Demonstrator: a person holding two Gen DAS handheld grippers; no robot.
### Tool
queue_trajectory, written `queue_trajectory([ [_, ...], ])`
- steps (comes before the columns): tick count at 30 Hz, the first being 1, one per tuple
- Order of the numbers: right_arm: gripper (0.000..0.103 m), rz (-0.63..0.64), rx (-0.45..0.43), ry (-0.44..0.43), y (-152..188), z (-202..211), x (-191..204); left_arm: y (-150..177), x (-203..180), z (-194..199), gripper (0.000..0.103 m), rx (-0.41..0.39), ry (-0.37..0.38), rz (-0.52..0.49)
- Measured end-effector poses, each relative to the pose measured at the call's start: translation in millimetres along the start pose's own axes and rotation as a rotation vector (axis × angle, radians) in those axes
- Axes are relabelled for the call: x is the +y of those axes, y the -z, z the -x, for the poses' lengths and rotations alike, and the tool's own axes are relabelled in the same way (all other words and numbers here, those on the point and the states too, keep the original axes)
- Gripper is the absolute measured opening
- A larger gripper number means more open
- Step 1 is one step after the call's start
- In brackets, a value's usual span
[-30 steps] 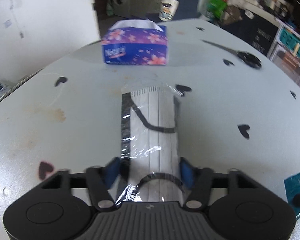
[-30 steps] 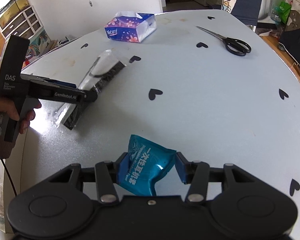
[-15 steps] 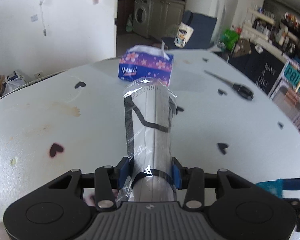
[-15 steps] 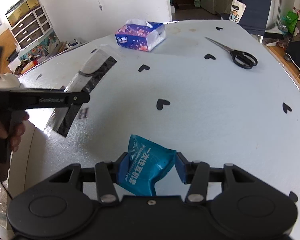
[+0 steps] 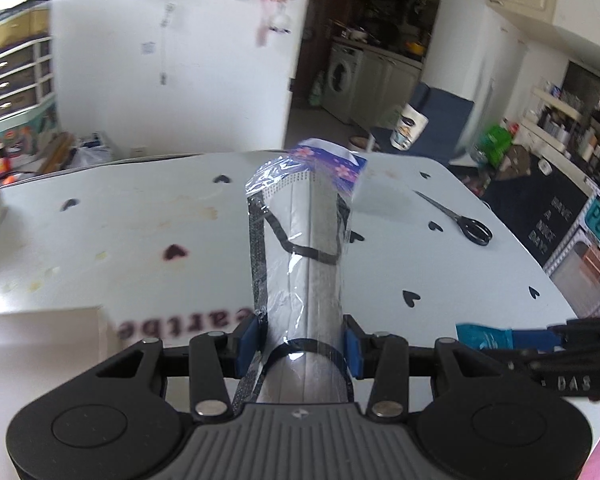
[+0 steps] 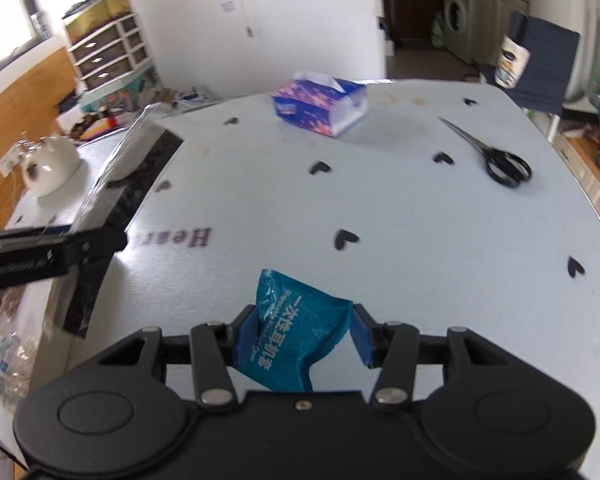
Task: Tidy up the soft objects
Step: 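Lift the bagged mask and blue packet and carry them over the tray, then lower both items into the tray and open both tools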
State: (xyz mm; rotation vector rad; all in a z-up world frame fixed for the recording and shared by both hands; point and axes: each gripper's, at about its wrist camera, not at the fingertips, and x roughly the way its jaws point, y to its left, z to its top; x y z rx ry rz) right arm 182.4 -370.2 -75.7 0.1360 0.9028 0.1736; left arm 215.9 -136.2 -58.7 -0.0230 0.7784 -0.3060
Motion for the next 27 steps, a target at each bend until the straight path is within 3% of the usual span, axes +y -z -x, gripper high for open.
queue_trajectory([
  [7, 0.051, 0.081, -0.035, -0.082, -4.2, 13.0, 33.1, 17.7, 39.4, 52.3, 0.045, -0.011, -0.051, -0.023],
  [14, 0.051, 0.113, -0.060, -0.119, -5.0, 18.2, 76.8, 24.7, 107.2, 78.3, 0.045, 0.005, -0.122, -0.018],
  [18, 0.051, 0.093, -0.068, -0.108, -5.7, 14.3, 108.4, 24.7, 152.1, 80.7, 0.045, 0.035, -0.102, -0.032],
  [27, 0.051, 0.046, -0.065, -0.067, 5.0, 3.9, 188.5, 20.7, 229.7, 60.3, 0.045, 0.169, -0.008, -0.206],
])
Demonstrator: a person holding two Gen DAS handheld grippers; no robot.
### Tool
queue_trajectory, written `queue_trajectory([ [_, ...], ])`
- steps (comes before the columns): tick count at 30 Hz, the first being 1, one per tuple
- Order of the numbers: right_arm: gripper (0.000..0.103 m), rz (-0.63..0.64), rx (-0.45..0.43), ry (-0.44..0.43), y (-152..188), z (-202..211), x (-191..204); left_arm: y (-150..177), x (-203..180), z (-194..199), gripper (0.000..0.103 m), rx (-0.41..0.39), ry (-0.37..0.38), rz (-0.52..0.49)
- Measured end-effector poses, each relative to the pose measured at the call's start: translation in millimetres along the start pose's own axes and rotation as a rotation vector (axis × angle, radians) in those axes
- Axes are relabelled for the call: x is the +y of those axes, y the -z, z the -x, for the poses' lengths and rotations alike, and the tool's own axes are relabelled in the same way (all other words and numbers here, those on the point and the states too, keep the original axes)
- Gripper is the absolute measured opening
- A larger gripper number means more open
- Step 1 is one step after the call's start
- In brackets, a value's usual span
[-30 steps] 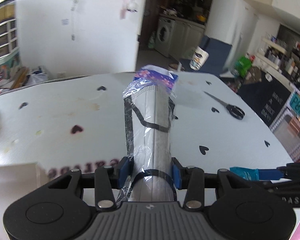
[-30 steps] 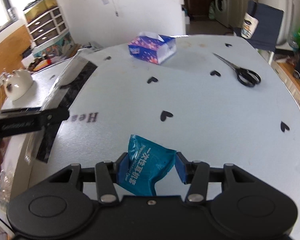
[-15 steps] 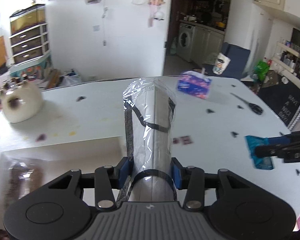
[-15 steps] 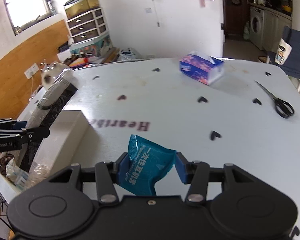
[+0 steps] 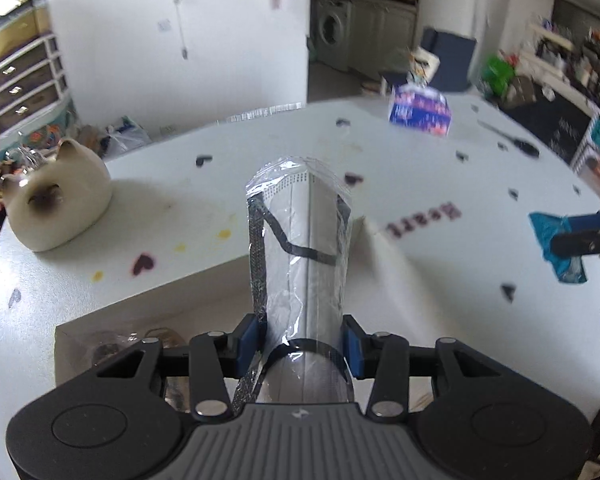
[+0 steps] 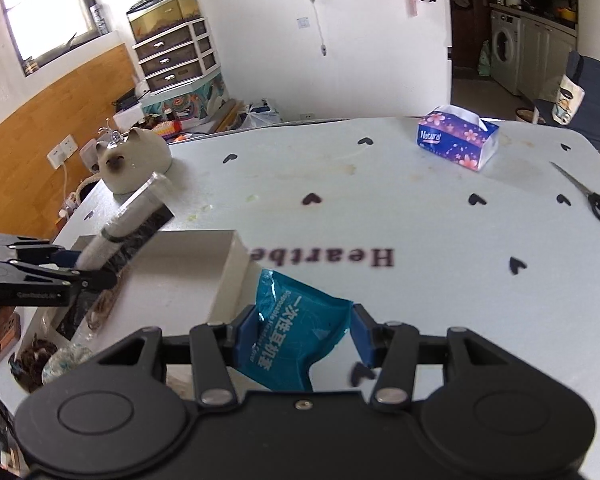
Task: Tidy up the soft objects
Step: 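Lower both items into the tray and open both tools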
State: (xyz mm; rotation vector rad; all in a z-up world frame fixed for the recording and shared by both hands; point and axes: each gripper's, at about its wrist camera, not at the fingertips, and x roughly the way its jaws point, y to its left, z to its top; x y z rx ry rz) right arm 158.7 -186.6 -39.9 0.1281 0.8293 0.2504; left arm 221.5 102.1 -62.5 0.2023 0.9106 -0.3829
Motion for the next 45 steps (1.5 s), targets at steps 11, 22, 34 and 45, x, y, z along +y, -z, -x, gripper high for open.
queue_trajectory([
  [11, 0.051, -0.110, 0.003, 0.100, 19.7, -10.4, 52.5, 9.2, 18.2, -35.9, 0.045, 0.072, 0.198, -0.335],
  [22, 0.051, -0.151, -0.015, 0.174, 27.0, -0.9, 69.2, 12.0, 20.3, -53.3, 0.093, 0.052, 0.258, -0.335],
  [34, 0.051, -0.087, 0.007, 0.114, 16.0, -21.2, 95.4, 37.3, 37.5, -59.0, 0.076, 0.128, 0.356, -0.171],
  [45, 0.051, -0.050, 0.050, 0.046, 1.2, -44.3, 106.5, 44.7, 44.6, -55.2, 0.075, 0.110, 0.321, -0.096],
])
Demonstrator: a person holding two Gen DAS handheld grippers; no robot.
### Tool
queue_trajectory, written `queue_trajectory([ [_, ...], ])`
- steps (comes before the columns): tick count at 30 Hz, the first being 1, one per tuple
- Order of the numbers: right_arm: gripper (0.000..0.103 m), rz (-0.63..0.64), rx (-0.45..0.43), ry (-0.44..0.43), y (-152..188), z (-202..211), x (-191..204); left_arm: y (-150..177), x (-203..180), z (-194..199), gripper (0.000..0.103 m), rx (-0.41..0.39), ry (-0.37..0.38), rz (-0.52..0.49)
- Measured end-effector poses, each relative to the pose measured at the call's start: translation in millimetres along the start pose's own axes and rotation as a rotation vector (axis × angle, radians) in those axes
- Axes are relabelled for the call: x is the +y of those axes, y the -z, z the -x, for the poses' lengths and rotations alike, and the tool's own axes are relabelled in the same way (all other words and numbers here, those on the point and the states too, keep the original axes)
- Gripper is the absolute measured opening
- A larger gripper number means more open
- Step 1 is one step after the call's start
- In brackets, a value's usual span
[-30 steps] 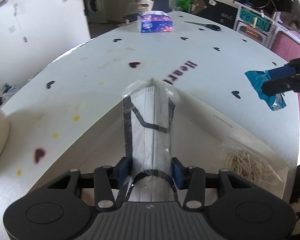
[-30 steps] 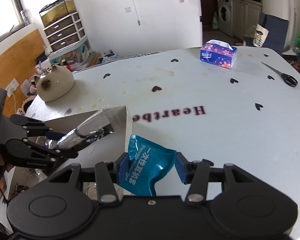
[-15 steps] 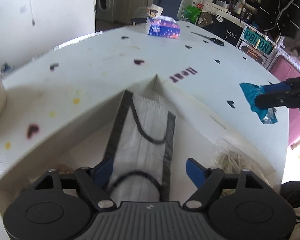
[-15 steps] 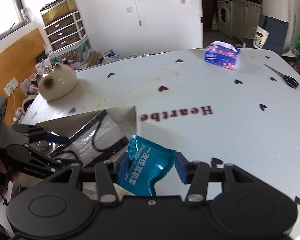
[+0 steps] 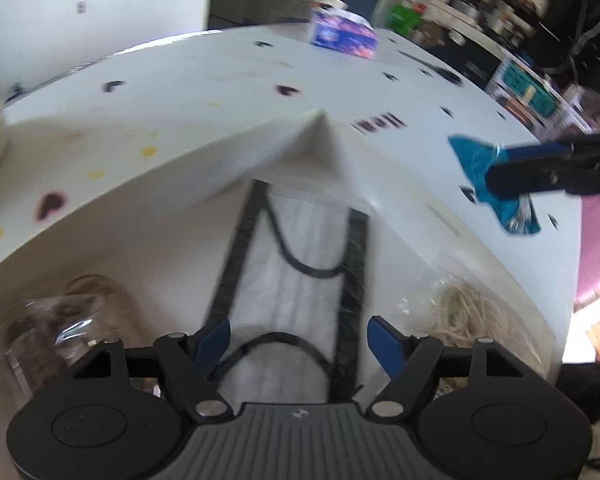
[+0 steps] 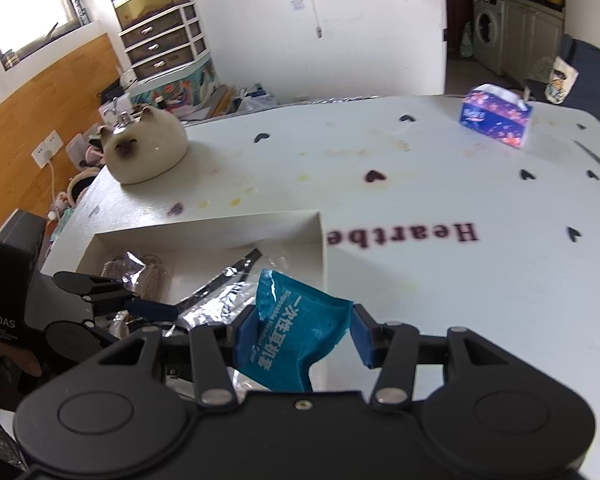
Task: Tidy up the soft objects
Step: 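Lower both items into the tray and open both tools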
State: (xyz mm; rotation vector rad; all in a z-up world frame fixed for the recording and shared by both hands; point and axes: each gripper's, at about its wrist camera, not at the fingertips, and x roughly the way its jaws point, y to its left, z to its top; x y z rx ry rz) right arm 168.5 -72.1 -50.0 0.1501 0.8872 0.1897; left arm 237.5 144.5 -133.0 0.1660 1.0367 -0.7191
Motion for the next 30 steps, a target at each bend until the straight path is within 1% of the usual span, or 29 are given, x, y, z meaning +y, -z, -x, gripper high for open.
queue_trajectory([
  [6, 0.051, 0.019, 0.044, -0.053, -14.0, -28.2, 10.2, 1.5, 6.3, 33.2, 0.077, -0.121, -0.024, 0.118],
  [9, 0.051, 0.056, 0.058, -0.079, -22.1, -40.6, 18.6, 3.9, 5.6, 49.4, 0.077, -0.179, -0.041, 0.180],
  [11, 0.052, 0.086, 0.069, -0.081, -26.8, -47.5, 24.6, 6.4, 4.5, 59.1, 0.077, -0.208, -0.054, 0.211],
  [14, 0.056, 0.116, 0.093, -0.071, -29.6, -55.0, 30.7, 9.5, 3.9, 70.9, 0.078, -0.240, -0.078, 0.253],
  [15, 0.060, 0.122, 0.099, -0.067, -29.2, -56.1, 32.2, 11.3, 3.6, 74.7, 0.082, -0.252, -0.084, 0.268],
  [16, 0.063, 0.126, 0.106, -0.066, -28.9, -56.5, 32.5, 13.2, 3.4, 78.6, 0.086, -0.264, -0.088, 0.283],
  [17, 0.071, 0.129, 0.109, -0.061, -27.8, -55.9, 33.2, 14.8, 2.7, 81.8, 0.087, -0.275, -0.093, 0.295],
  [18, 0.075, 0.132, 0.108, -0.056, -26.7, -54.4, 33.6, 15.9, 2.0, 84.4, 0.088, -0.283, -0.097, 0.302],
  [20, 0.075, 0.141, 0.102, -0.052, -24.3, -49.4, 34.3, 17.9, 2.0, 88.7, 0.091, -0.295, -0.105, 0.312],
  [22, 0.076, 0.137, 0.099, -0.045, -21.9, -44.2, 33.5, 19.7, 1.6, 91.6, 0.097, -0.306, -0.125, 0.325],
  [24, 0.076, 0.127, 0.091, -0.042, -18.7, -37.5, 31.6, 21.1, 2.0, 94.7, 0.101, -0.318, -0.143, 0.341],
  [27, 0.077, 0.114, 0.074, -0.038, -14.1, -26.8, 30.9, 22.6, 3.5, 99.4, 0.103, -0.331, -0.138, 0.359],
  [30, 0.077, 0.105, 0.042, -0.035, -11.0, -14.6, 31.7, 22.8, 0.6, 104.5, 0.103, -0.343, -0.148, 0.354],
])
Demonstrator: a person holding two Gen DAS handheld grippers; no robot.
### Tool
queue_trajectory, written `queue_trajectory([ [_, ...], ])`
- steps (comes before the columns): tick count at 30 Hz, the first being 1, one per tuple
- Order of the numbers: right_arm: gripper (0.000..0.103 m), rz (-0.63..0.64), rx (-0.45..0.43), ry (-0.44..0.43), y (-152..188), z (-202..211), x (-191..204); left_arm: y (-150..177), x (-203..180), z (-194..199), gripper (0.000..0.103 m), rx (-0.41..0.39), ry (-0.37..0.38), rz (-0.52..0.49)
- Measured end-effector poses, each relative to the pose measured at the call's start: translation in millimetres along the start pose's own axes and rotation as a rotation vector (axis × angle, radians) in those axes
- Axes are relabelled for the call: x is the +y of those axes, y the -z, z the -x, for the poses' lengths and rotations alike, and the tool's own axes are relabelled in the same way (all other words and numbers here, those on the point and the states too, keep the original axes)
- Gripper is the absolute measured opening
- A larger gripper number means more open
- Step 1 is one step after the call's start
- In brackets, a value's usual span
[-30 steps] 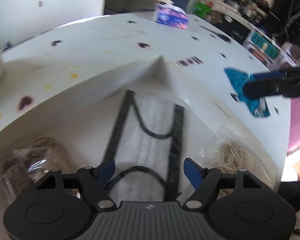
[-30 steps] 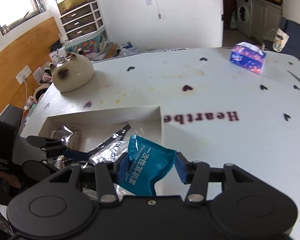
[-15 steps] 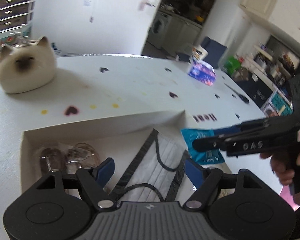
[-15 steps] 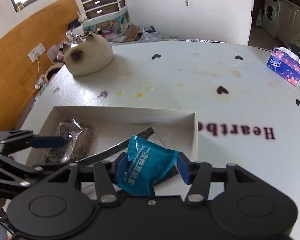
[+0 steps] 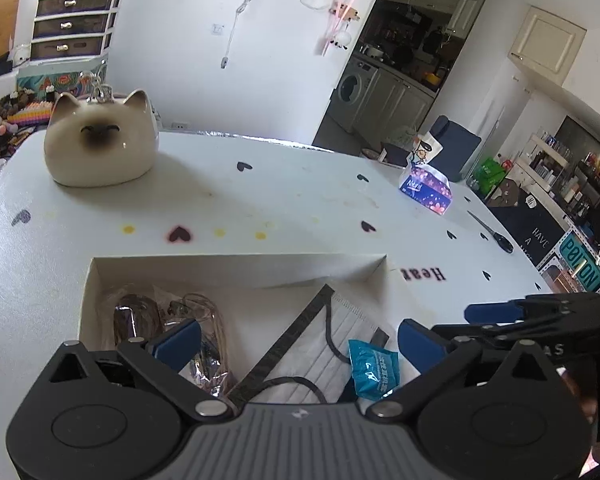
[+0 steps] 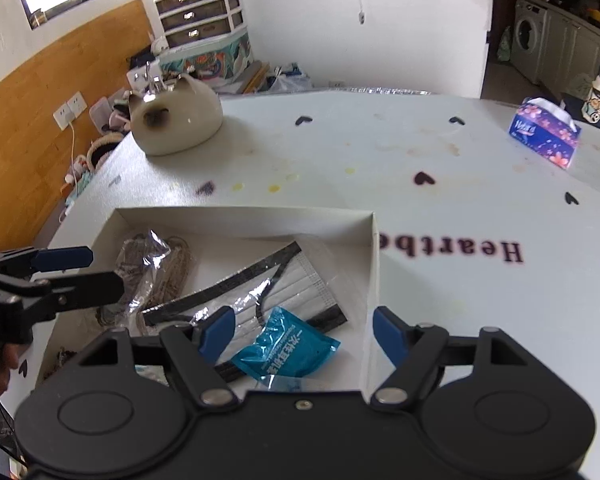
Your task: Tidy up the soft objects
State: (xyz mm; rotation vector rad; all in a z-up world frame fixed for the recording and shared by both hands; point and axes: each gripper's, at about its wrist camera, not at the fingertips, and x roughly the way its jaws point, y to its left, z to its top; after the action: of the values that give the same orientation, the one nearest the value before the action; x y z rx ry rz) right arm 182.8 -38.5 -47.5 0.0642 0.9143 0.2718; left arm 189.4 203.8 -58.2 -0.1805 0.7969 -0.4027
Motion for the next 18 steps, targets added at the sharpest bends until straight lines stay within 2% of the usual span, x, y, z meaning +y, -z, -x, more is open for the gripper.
queue_trajectory([
  [11, 0.080, 0.007, -0.144, -0.015, 8.9, 53.3, 3.0, 0.0, -25.2, 31.9, 0.103, -0.055, -0.061, 0.021],
  [18, 0.082, 0.011, -0.202, -0.021, 24.0, 81.5, -6.8, 11.0, -53.4, 57.9, 0.103, -0.100, -0.145, 0.027],
])
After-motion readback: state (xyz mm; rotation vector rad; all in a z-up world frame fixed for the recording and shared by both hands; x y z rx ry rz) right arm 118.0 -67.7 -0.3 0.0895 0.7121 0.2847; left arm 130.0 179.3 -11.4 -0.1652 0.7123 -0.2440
